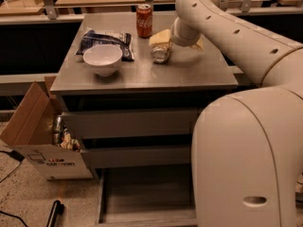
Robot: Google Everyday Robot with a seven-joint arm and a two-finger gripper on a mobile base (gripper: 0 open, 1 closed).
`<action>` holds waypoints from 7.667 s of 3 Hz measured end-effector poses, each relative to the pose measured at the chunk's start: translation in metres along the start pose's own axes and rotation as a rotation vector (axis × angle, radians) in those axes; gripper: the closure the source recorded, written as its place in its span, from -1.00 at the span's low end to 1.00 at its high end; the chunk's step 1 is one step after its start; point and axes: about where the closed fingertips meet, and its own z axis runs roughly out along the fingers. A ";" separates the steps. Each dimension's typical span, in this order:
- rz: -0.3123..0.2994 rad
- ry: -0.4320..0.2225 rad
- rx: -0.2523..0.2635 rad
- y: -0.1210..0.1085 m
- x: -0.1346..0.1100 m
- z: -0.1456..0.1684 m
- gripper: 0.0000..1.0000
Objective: Place orange can into bottom drawer
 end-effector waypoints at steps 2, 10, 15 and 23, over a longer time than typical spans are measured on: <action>0.000 0.000 0.000 0.000 0.000 0.000 -0.65; -0.180 -0.101 -0.281 0.041 -0.015 -0.076 1.00; -0.484 -0.116 -0.696 0.069 0.054 -0.150 1.00; -1.178 -0.063 -1.203 0.113 0.247 -0.135 1.00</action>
Offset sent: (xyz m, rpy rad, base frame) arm 0.0055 0.0403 -0.0213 0.0746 0.0167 0.1731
